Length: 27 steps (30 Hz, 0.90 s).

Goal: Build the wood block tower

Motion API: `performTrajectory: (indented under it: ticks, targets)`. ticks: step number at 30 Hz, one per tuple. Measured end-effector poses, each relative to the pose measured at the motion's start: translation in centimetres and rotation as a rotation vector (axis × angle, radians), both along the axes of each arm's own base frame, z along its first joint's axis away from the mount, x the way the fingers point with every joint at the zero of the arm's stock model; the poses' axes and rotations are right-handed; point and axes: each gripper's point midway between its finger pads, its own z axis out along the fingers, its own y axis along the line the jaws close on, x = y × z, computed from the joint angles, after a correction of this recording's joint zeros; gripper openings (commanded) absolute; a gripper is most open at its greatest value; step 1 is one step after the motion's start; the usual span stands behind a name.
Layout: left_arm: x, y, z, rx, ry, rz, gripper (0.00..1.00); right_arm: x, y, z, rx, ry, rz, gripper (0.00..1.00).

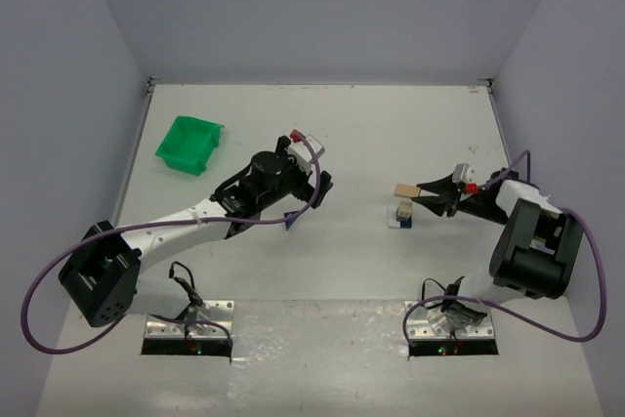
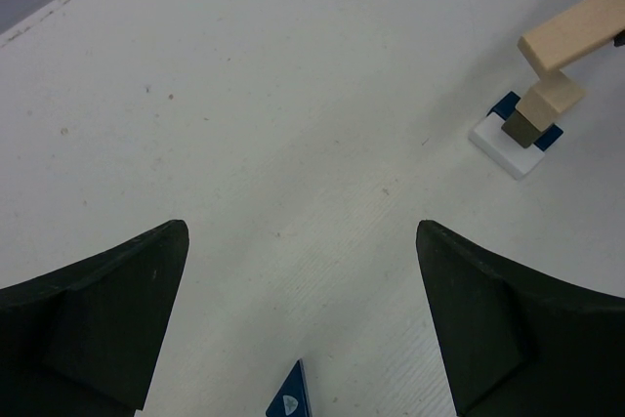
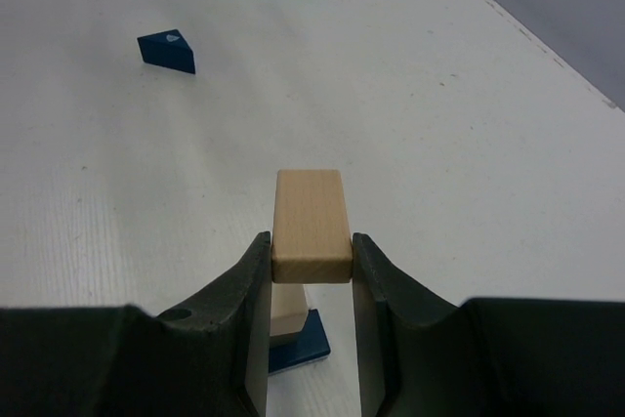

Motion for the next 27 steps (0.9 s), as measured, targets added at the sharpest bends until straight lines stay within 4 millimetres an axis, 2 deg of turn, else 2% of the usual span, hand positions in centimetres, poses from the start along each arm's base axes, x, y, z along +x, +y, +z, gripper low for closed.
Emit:
performTrajectory:
  ticks: [3,5,7,9,16,20,22,27]
  targets:
    - [0.0,0.0,0.1,-0.003,-0.002,0.001,1.0,1.2,-0.6,0.1,0.025,0.075,-0.016,0.18]
    - [0.0,0.0,0.1,-0.006,-0.002,0.002,1.0,2.9,-1.9,-1.7,-0.057,0.133,-0.078,0.17]
    - [0.1,0.0,0.2,-0.006,-0.003,0.002,1.0,4.5,-3.6,-3.6,-0.144,0.198,-0.197,0.18]
    - [0.1,-0.1,0.2,-0.008,-0.004,0.002,1.0,6.1,-5.5,-4.6,-0.193,0.264,-0.334,0.21]
    - [0.1,-0.2,0.4,-0.02,-0.005,0.004,1.0,11.5,-11.4,-4.6,-0.217,0.309,-0.749,0.28]
    - [0.2,-0.2,0.8,-0.032,-0.016,0.007,1.0,13.8,-12.4,-6.7,-0.245,0.337,-0.842,0.31]
    - [0.2,-0.2,1.0,-0.036,-0.02,0.008,1.0,14.6,-12.6,-8.2,-0.27,0.366,-0.862,0.36]
    - [0.1,0.2,2.1,-0.053,-0.043,0.019,1.0,14.6,-12.2,-9.9,-0.333,0.395,-0.862,0.46]
